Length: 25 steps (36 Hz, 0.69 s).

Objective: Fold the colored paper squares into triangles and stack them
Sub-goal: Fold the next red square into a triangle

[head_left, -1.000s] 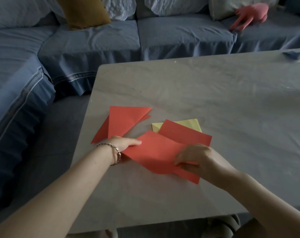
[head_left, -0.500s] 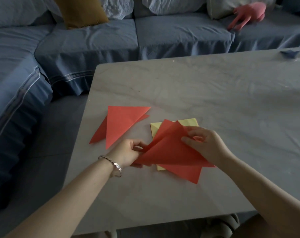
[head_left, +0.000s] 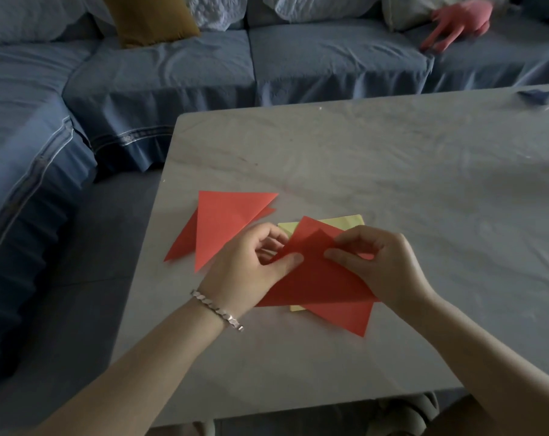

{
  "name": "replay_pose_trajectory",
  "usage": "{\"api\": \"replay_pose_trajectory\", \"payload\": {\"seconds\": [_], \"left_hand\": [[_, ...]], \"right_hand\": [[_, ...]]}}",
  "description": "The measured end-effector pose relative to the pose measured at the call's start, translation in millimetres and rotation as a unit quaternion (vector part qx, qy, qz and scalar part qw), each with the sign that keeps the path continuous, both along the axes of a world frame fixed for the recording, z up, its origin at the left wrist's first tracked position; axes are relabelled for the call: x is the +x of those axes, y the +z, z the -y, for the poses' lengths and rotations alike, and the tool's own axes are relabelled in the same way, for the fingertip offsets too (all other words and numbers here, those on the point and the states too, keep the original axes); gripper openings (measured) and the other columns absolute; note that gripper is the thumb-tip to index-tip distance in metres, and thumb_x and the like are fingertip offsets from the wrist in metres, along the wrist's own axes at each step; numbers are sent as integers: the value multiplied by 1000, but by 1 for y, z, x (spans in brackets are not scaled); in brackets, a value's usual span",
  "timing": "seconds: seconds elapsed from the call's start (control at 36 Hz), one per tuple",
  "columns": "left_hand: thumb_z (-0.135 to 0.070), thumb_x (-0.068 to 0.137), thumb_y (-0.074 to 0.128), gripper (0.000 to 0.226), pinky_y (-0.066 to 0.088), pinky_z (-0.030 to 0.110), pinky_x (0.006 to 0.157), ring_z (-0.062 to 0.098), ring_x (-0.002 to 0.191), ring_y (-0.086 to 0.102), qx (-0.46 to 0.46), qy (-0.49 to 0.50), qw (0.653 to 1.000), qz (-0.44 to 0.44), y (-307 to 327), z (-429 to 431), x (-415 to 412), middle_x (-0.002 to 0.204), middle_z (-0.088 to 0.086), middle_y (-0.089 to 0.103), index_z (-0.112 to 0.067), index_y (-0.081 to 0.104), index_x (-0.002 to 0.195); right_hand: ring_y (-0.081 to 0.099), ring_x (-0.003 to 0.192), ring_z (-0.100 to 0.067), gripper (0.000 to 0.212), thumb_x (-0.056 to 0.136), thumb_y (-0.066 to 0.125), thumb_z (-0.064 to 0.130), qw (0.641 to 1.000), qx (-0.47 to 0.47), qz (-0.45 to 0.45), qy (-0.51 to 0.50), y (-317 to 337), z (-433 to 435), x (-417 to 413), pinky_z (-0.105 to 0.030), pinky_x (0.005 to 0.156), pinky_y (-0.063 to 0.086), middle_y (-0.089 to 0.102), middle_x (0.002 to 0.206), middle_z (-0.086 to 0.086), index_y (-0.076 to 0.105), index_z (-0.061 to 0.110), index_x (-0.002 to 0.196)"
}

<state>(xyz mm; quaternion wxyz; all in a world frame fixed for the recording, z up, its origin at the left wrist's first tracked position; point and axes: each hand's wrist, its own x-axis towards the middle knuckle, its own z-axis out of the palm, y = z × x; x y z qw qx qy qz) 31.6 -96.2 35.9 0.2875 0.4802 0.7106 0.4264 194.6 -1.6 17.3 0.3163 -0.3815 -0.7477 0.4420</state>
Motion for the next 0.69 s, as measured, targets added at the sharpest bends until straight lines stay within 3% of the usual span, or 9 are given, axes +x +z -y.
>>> {"api": "replay_pose_trajectory", "payload": {"seconds": [0.14, 0.28, 0.39, 0.5, 0.69], "left_hand": [[-13, 70, 77, 24, 48, 18, 66, 6, 63, 60, 33, 57, 998, -6, 7, -3, 8, 73, -8, 64, -28, 58, 74], [-5, 68, 77, 31, 42, 7, 59, -7, 56, 57, 62, 64, 996, 12, 10, 0, 14, 64, -13, 63, -32, 60, 68], [-3, 67, 77, 32, 48, 12, 65, -5, 60, 60, 76, 96, 992, 24, 11, 1, 13, 63, -14, 64, -32, 63, 67], [-3, 70, 75, 31, 49, 11, 67, -5, 64, 62, 75, 88, 993, 30, 13, 1, 13, 65, -15, 65, -32, 63, 69], [-9, 69, 77, 28, 49, 12, 70, -1, 71, 64, 76, 71, 994, 24, 13, 4, 14, 75, -10, 68, -34, 65, 75]], "right_hand": [[57, 63, 6, 24, 64, 79, 35, 999, 17, 29, 0, 10, 6, -2, -7, 59, 38, 65, 64, 12, 58, 42, 72], [60, 66, 1, 26, 63, 77, 40, 999, 3, 33, -5, 13, 7, -1, -13, 67, 42, 69, 67, 10, 58, 39, 81], [64, 72, -8, 30, 65, 80, 26, 998, -52, 0, 24, 15, 8, 0, -20, 69, 46, 70, 80, 8, 62, 37, 86], [57, 58, -7, 25, 68, 78, 15, 995, -84, -23, 41, 17, 7, -2, -20, 58, 44, 68, 66, 8, 65, 34, 80], [50, 49, -4, 22, 65, 80, 14, 994, -97, -38, 18, 19, 7, -3, -13, 49, 40, 63, 54, 9, 67, 31, 71]]}}
